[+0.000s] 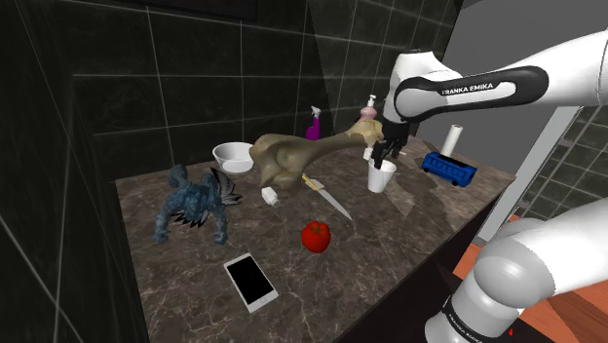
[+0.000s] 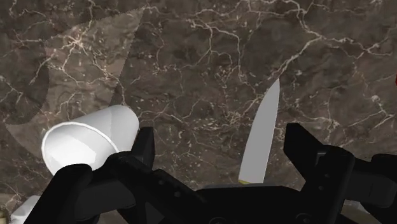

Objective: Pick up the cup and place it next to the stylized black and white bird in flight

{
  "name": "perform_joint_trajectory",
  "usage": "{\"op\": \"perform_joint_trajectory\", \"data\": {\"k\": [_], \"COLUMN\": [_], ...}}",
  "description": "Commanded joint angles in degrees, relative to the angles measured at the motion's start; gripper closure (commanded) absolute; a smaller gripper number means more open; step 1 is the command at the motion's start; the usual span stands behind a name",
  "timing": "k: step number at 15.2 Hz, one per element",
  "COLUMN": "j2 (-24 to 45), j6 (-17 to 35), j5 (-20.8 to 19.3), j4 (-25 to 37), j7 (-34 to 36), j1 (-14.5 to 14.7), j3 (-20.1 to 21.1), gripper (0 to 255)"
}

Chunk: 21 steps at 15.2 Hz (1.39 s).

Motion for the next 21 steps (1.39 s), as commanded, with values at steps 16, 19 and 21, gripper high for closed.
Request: {"op": "perform_joint_trajectory", "data": {"k": [16, 19, 21], "j2": [30.6, 32.2, 33.4], "j6": [20.6, 22.8, 24.3], "j5": [0.9, 1.2, 1.3], "j4": [13.1, 12.5, 12.2], "j7": [-11.2, -11.4, -11.5], "j1": [-3.8, -4.1, -4.2], "j3": [-9.6, -9.9, -10.0], "gripper": [0, 0, 0]}}
